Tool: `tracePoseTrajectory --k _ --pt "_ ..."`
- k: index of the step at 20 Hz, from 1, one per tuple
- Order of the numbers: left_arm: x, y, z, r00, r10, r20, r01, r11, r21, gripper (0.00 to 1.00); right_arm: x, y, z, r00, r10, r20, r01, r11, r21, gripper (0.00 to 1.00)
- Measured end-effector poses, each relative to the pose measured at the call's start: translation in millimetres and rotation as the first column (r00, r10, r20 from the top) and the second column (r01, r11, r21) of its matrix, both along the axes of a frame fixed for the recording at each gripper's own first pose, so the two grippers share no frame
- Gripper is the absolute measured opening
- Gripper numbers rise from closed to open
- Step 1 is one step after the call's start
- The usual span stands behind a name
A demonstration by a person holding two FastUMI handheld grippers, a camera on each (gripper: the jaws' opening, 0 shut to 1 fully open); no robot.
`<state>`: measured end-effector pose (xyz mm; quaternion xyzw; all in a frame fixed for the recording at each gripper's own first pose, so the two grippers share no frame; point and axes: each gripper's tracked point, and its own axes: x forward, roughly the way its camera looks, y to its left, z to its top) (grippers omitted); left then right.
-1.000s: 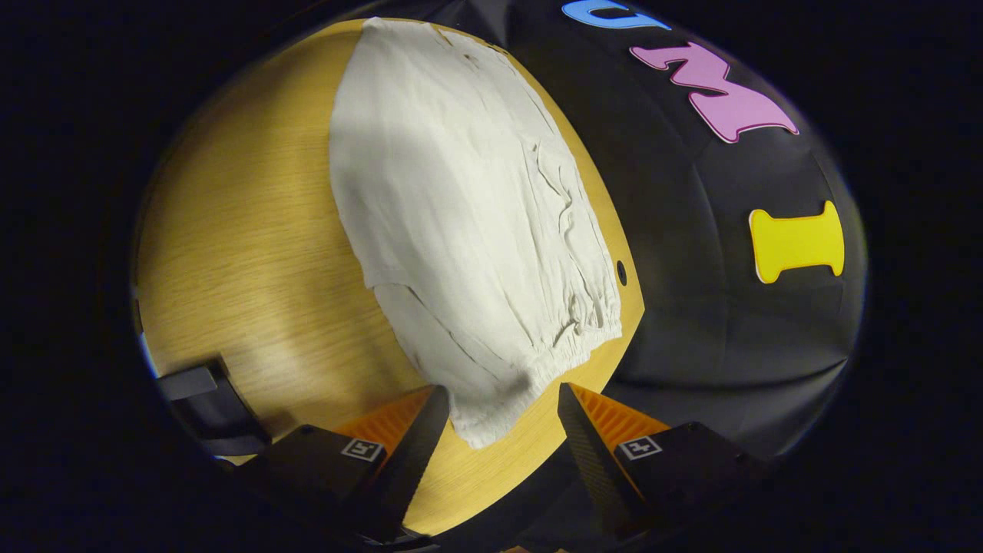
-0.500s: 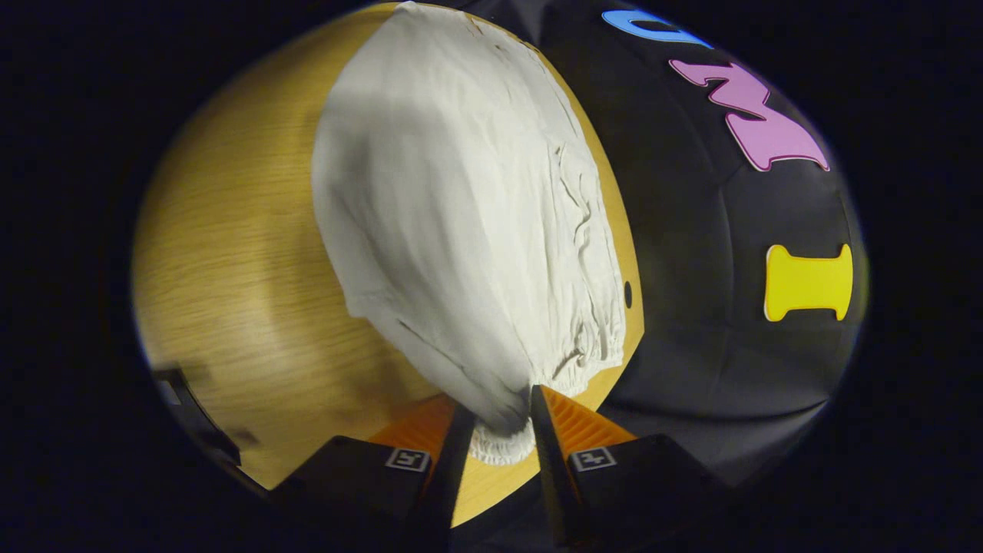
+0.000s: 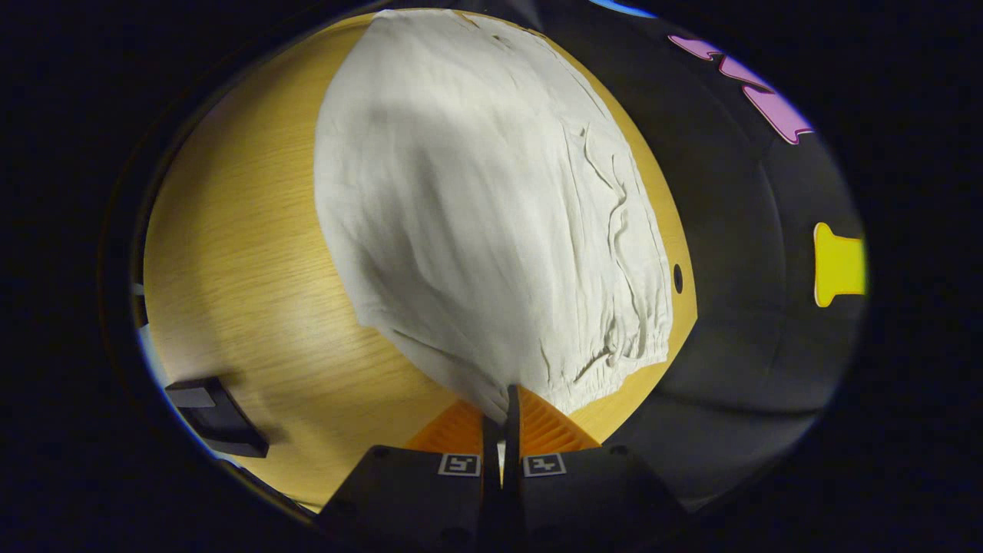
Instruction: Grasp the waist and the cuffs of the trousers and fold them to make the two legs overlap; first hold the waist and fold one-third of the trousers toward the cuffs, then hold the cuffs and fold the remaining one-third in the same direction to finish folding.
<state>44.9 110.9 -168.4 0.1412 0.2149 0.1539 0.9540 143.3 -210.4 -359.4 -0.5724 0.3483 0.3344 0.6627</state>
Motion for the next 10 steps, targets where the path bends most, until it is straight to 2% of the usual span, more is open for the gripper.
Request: tracePoseTrajectory --k 4,8,10 --pt "11.4 57.9 -11.5 0.993 -0.047 -0.113 0.064 0.985 0.158 0.96 -4.3 1.1 -0.8 0.999 0.041 -0.014 -0.042 0.997 -0.066 0.05" --pt "22.0 120.2 -30.8 0.962 -0.071 -0.263 0.153 0.94 0.305 0.96 -5.2 1.3 -2.7 0.997 0.055 -0.046 -0.059 0.994 -0.097 0.05" --pt "31.4 145.0 -44.1 0.938 -0.084 -0.338 0.215 0.903 0.373 0.96 -6.3 1.0 -2.4 0.996 0.065 -0.055 -0.071 0.991 -0.114 0.05"
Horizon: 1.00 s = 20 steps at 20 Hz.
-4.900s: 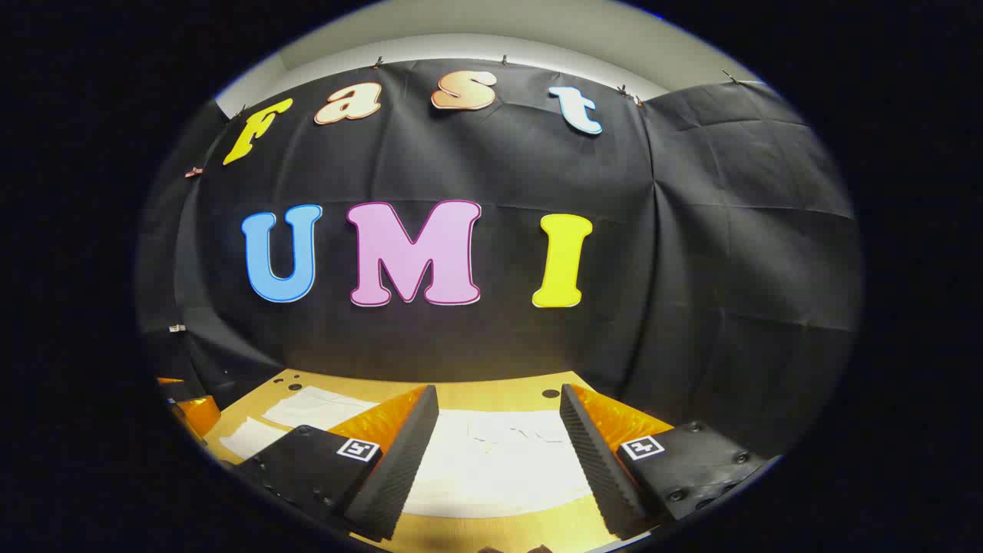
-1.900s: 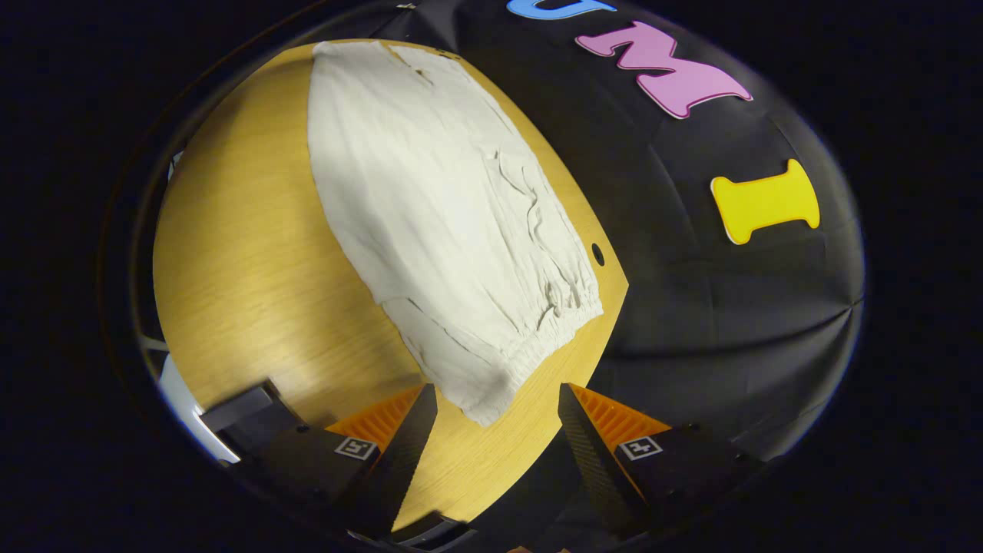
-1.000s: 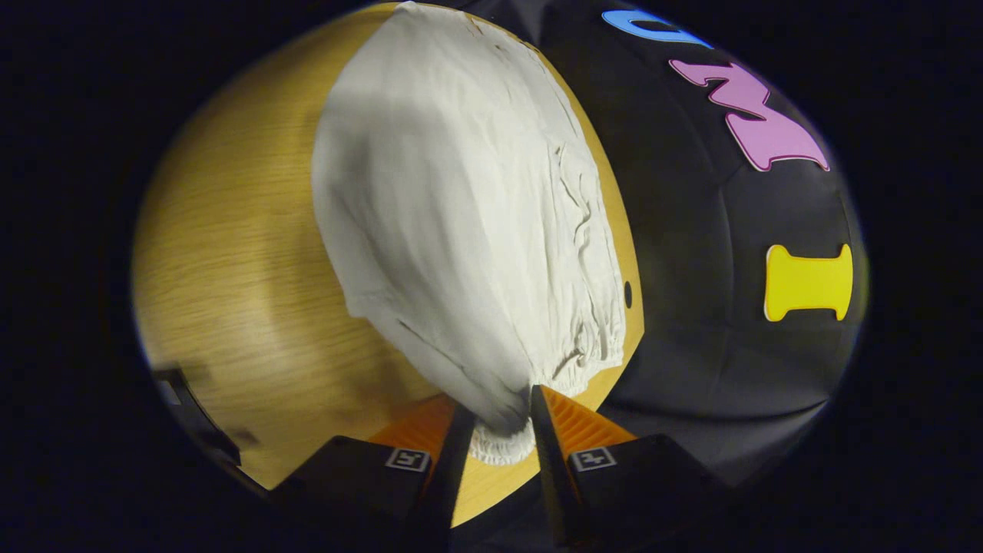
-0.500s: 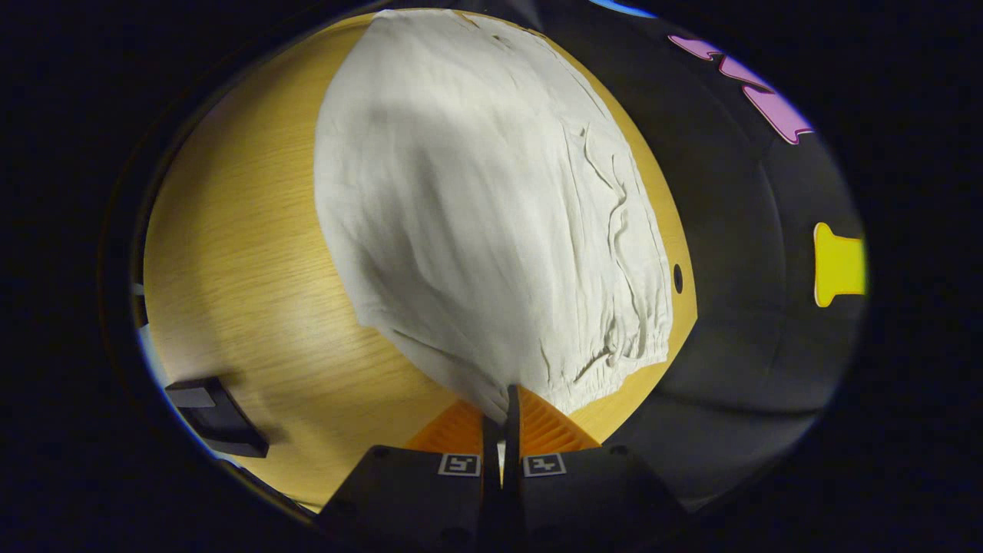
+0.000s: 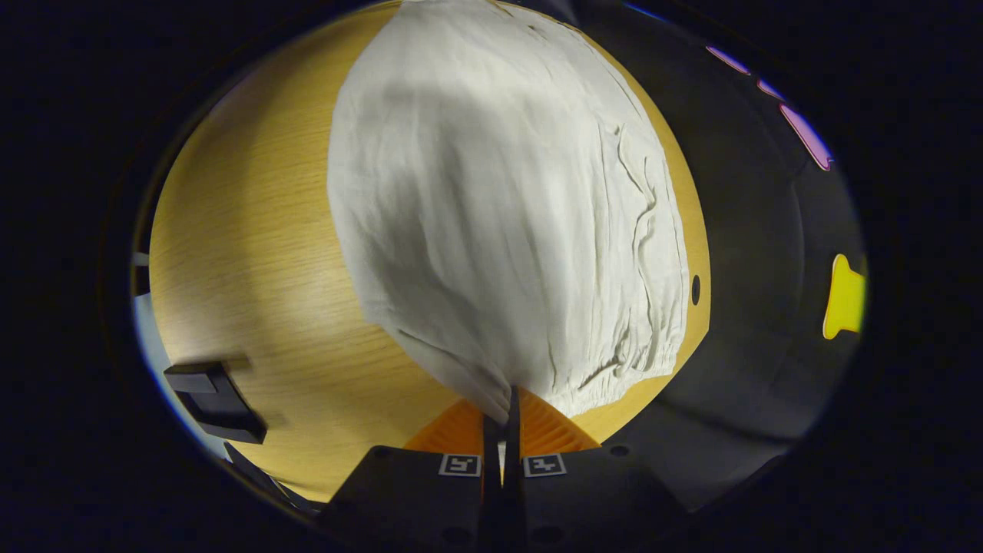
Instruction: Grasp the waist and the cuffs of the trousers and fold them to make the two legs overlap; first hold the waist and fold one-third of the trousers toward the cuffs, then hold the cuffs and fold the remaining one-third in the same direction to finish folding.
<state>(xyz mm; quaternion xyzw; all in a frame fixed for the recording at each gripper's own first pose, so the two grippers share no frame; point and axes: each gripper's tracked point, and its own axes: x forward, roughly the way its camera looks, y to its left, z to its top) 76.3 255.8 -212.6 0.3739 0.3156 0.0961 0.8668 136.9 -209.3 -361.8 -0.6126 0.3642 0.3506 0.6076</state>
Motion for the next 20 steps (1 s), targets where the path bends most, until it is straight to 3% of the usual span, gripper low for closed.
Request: tracePoseTrajectory --k 2,4,9,12,14,15,16,17,18,20 --pt "4.4 13.5 -11.2 0.997 -0.057 -0.055 0.062 0.993 0.098 0.96 1.6 -0.3 -0.2 1.0 0.016 0.001 -0.016 0.999 -0.031 0.05" --pt "11.6 20.2 -24.3 0.987 -0.114 -0.111 0.129 0.982 0.137 0.95 1.2 -0.6 -0.6 1.0 0.021 0.007 -0.021 0.998 -0.054 0.05" --pt "27.5 40.5 -42.8 0.937 -0.237 -0.256 0.298 0.926 0.231 0.95 0.2 0.4 0.3 0.999 0.032 0.016 -0.031 0.998 -0.062 0.05" --pt "42.7 40.1 -44.6 0.908 -0.299 -0.294 0.378 0.887 0.264 0.86 0.3 -0.3 0.4 0.998 0.05 0.031 -0.047 0.995 -0.082 0.05" --pt "53.4 40.3 -49.5 0.862 -0.355 -0.361 0.457 0.852 0.254 0.78 -0.2 -0.3 0.2 0.998 0.048 0.031 -0.046 0.996 -0.081 0.05" --pt "55.2 36.4 -51.6 0.822 -0.396 -0.41 0.518 0.818 0.249 0.75 0.2 -0.7 0.4 0.998 0.05 0.032 -0.048 0.996 -0.078 0.05" --pt "61.3 36.1 -50.3 0.788 -0.421 -0.45 0.567 0.782 0.26 0.65 0.2 -0.1 1.1 0.998 0.059 0.038 -0.056 0.995 -0.079 0.05" --pt "64.6 36.8 -48.0 0.762 -0.439 -0.476 0.599 0.758 0.26 0.64 0.7 0.1 0.4 0.996 0.073 0.046 -0.069 0.994 -0.082 0.05" --pt "69.3 37.3 -48.9 0.748 -0.444 -0.493 0.607 0.758 0.239 0.64 0.0 0.0 0.9 0.995 0.084 0.054 -0.079 0.993 -0.09 0.05" --pt "69.5 35.7 -49.6 0.741 -0.43 -0.516 0.582 0.794 0.174 0.59 0.1 -0.6 1.1 0.994 0.093 0.063 -0.086 0.991 -0.098 0.05"
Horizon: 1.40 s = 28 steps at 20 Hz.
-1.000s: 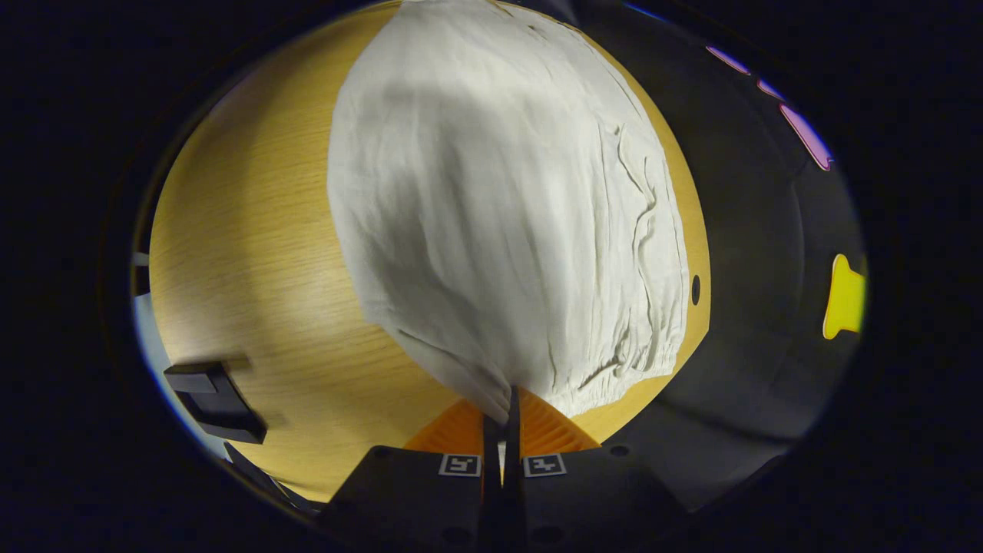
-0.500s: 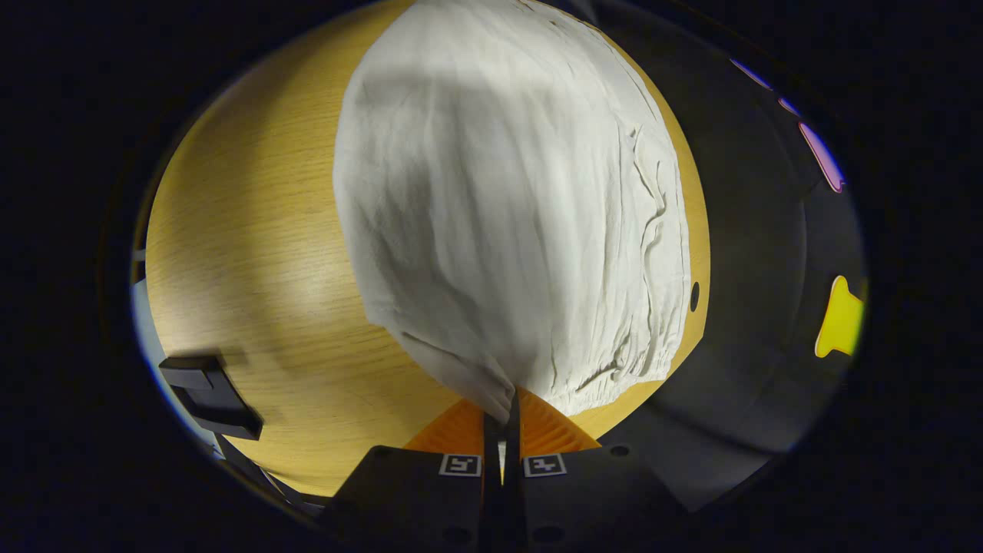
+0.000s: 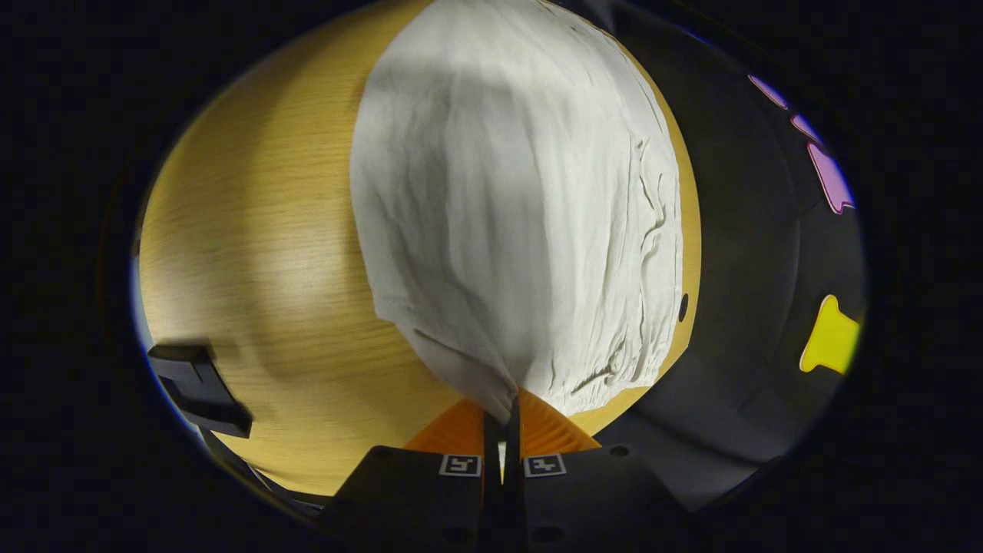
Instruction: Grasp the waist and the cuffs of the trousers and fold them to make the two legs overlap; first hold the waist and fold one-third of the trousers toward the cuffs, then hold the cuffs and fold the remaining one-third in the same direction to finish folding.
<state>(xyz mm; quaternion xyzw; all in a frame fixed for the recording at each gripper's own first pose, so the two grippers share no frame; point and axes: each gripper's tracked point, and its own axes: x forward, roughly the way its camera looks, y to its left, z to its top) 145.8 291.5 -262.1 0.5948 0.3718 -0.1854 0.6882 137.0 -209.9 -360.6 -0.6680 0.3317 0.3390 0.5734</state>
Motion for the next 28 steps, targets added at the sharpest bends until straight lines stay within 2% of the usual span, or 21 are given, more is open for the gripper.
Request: tracePoseTrajectory --k 3,4,5,6,8,10,14,17,21,24,26,28 --pt "6.5 -3.1 -0.4 0.996 0.038 -0.081 -0.039 0.999 -0.012 0.5 -1.1 -0.1 -0.7 1.0 -0.008 -0.004 0.008 1.0 0.004 0.05" --pt "8.5 -3.8 0.8 0.996 0.025 -0.088 -0.025 1.0 -0.001 0.39 -1.3 0.0 -0.5 1.0 -0.01 -0.005 0.01 1.0 0.005 0.05" --pt "8.8 -2.5 0.2 0.996 0.016 -0.088 -0.015 1.0 0.012 0.39 -0.8 -0.3 -0.6 1.0 -0.011 -0.005 0.011 1.0 0.005 0.05" --pt "10.5 -3.6 -1.2 0.997 0.012 -0.081 -0.011 1.0 0.019 0.28 -1.1 -0.2 -0.3 1.0 -0.011 -0.004 0.011 1.0 0.004 0.05" --pt "11.1 -6.3 -3.5 0.998 0.013 -0.056 -0.011 0.999 0.034 0.13 -0.3 -0.2 -0.5 1.0 -0.012 -0.004 0.012 1.0 0.005 0.05" --pt "7.2 -7.5 -2.8 1.0 0.018 -0.025 -0.017 0.999 0.042 0.08 -0.9 0.1 -0.4 1.0 -0.018 -0.008 0.018 1.0 0.011 0.05" --pt "10.4 -9.0 -0.9 0.999 0.04 -0.009 -0.04 0.999 0.023 0.06 0.6 -4.5 0.4 0.999 -0.05 0.006 0.05 0.998 0.028 0.05" --pt "14.8 -12.5 20.4 0.994 0.03 0.102 -0.031 0.999 0.007 0.06 3.3 -1.6 6.1 0.996 -0.083 0.017 0.082 0.995 0.057 0.05" --pt "19.9 -16.9 58.9 0.975 0.079 0.209 -0.064 0.995 -0.075 0.05 9.3 1.7 28.1 0.99 -0.134 0.054 0.126 0.985 0.121 0.05" --pt "24.1 -28.8 94.3 0.958 0.083 0.275 -0.056 0.993 -0.107 0.05 20.2 4.2 49.9 0.985 -0.148 0.089 0.133 0.979 0.156 0.05" --pt "40.3 -24.7 112.1 0.942 0.09 0.322 -0.06 0.993 -0.101 0.05 33.4 6.9 67.4 0.979 -0.158 0.128 0.134 0.974 0.182 0.05" --pt "56.2 -24.6 128.2 0.923 0.128 0.364 -0.08 0.987 -0.142 0.05 58.4 9.7 88.1 0.967 -0.166 0.195 0.126 0.971 0.202 0.05"
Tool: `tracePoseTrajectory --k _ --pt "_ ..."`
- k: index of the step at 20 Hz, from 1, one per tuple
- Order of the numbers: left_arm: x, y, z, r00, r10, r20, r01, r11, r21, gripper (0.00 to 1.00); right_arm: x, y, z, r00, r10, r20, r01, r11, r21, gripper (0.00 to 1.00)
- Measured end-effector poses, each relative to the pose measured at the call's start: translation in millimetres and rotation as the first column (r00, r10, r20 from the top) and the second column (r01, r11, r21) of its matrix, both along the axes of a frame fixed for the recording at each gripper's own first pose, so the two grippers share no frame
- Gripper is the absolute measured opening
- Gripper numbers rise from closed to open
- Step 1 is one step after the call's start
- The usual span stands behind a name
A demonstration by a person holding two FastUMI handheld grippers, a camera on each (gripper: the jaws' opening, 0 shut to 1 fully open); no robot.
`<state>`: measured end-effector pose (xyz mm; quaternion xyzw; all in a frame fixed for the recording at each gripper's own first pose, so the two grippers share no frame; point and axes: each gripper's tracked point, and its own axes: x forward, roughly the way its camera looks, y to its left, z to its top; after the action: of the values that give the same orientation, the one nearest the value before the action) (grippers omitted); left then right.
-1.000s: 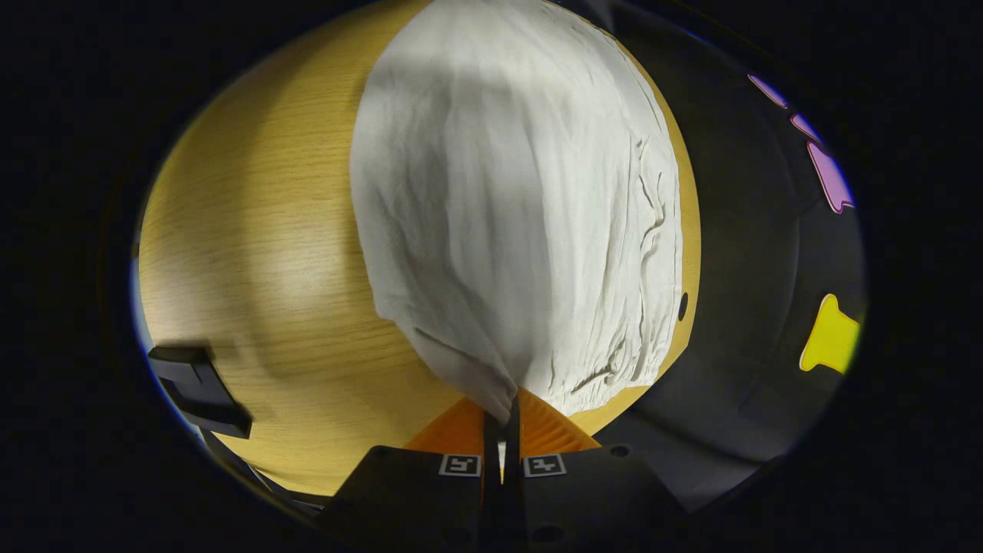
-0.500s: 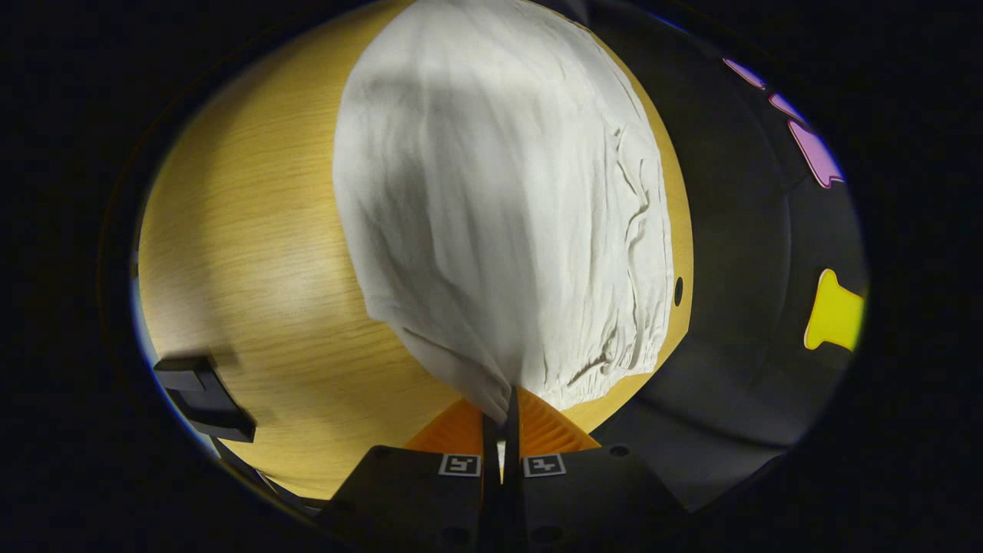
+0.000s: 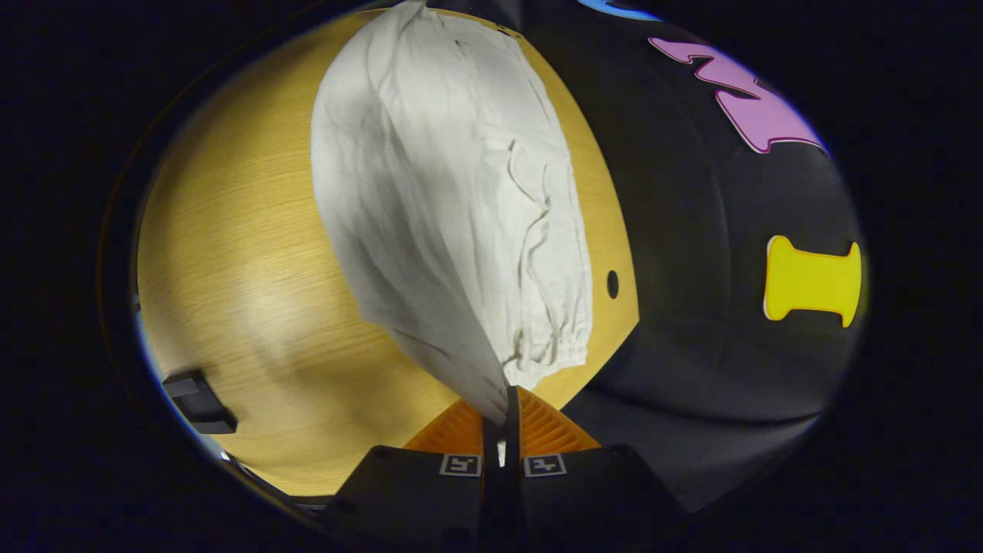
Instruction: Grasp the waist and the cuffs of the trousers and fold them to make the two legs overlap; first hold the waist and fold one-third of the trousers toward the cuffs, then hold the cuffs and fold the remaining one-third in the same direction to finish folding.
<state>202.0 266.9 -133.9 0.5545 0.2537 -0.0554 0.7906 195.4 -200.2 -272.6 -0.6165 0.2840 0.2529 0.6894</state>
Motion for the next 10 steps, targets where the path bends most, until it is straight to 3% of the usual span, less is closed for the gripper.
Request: tracePoseTrajectory --k 5,7,10 --pt "57.7 -18.4 45.7 0.988 0.095 0.125 -0.07 0.979 -0.192 0.05 65.4 2.6 35.0 0.985 -0.148 0.09 0.134 0.98 0.146 0.05" --pt "83.8 -30.4 58.5 0.978 0.145 0.153 -0.094 0.95 -0.298 0.05 89.4 7.5 47.1 0.97 -0.215 0.115 0.188 0.959 0.21 0.05" --pt "126.2 -41.7 74.7 0.964 0.195 0.181 -0.113 0.917 -0.382 0.05 128.3 17.3 50.9 0.944 -0.309 0.117 0.261 0.914 0.312 0.05"
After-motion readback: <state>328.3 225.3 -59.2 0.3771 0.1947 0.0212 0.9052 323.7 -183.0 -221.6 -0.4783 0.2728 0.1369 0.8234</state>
